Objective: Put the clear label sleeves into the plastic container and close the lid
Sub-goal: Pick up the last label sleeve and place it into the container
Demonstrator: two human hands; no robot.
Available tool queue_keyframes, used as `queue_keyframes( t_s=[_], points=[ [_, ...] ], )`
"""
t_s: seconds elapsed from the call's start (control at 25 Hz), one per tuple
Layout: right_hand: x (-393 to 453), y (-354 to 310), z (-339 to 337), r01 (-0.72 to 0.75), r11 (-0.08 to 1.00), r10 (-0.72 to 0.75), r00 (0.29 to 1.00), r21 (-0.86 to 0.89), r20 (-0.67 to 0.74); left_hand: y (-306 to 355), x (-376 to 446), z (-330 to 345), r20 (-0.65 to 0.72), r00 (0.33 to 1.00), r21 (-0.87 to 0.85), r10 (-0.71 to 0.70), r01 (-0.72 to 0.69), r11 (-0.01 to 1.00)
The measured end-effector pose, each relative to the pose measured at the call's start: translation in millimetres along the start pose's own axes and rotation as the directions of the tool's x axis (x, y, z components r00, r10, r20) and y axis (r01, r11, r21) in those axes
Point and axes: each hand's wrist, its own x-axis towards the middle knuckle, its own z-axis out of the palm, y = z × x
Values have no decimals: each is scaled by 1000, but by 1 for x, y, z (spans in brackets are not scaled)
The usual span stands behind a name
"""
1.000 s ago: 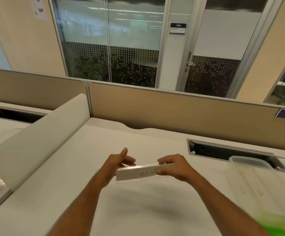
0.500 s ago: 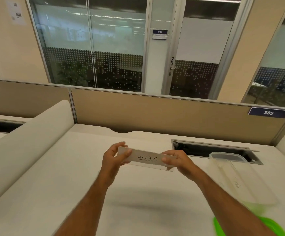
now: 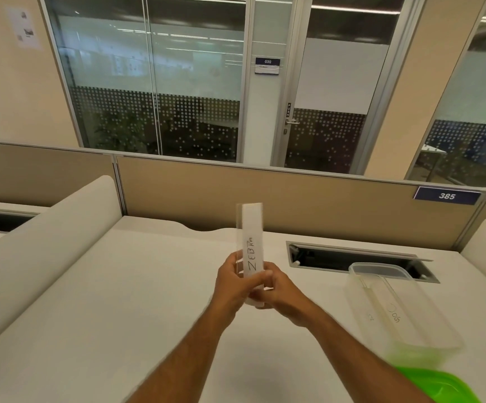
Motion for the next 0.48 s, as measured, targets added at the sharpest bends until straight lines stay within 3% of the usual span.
queue_keyframes(
  t_s=[0.2, 0.32, 0.48],
  points=[
    [-4, -4, -23, -14, 994, 3, 995, 108, 102, 8, 3, -9, 45, 996, 239, 81, -90, 967],
    [-3, -9, -41, 112, 926, -90, 993, 361, -77, 11, 9, -24, 109, 992, 390, 69, -107, 915],
    [2, -12, -56, 243, 828, -100, 951, 505, -294, 16, 17, -36, 209, 976, 603, 56, -174, 778]
  ],
)
